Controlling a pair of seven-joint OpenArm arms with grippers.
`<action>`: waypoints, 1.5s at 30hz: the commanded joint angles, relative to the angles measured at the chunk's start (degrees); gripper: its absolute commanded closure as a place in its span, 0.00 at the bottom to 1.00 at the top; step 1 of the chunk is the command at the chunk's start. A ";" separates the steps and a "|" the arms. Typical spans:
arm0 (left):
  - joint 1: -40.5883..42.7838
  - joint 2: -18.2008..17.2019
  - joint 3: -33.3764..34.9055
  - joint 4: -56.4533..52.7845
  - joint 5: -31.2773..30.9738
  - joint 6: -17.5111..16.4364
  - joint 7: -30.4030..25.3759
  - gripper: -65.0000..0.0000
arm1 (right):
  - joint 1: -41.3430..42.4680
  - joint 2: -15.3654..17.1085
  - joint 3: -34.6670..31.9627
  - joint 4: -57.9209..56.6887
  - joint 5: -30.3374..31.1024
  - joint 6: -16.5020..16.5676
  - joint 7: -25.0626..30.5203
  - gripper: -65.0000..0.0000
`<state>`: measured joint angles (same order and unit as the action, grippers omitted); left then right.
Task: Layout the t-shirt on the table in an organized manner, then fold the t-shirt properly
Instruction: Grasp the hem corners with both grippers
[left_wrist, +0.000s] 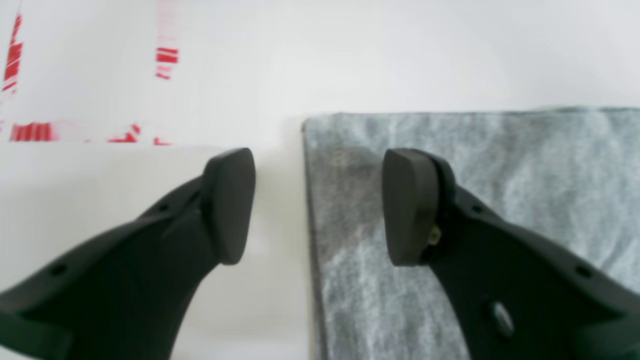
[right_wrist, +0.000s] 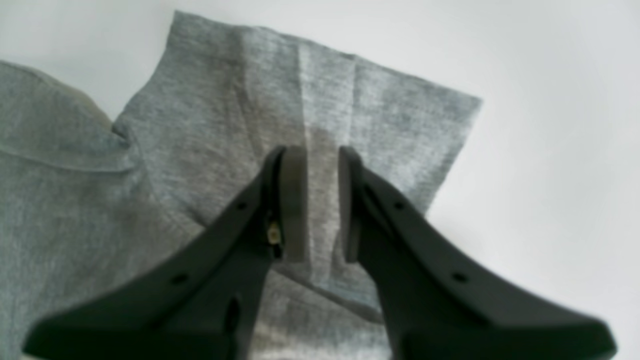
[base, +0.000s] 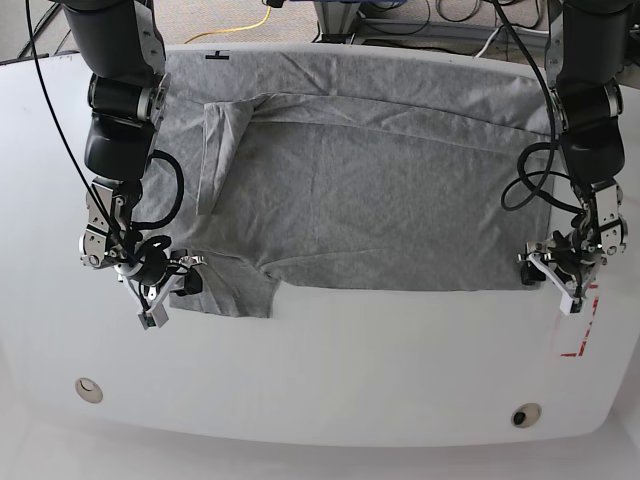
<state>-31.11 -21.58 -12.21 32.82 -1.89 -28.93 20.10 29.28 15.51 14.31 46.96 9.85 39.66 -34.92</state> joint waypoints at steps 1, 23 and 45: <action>-1.55 -0.79 -0.06 1.16 -0.35 0.14 -0.27 0.42 | 1.71 0.71 0.24 1.00 1.10 0.34 1.03 0.84; -1.28 0.97 4.25 0.98 -0.35 1.19 0.08 0.42 | 1.71 0.80 0.24 1.00 1.19 0.34 1.03 0.84; 0.04 0.97 4.08 1.25 -0.61 -2.50 -0.19 1.00 | 1.80 0.80 0.42 1.00 1.19 0.34 1.03 0.84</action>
<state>-30.33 -20.32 -8.12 33.61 -2.81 -30.87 18.55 29.28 15.53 14.57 46.96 9.87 39.66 -34.94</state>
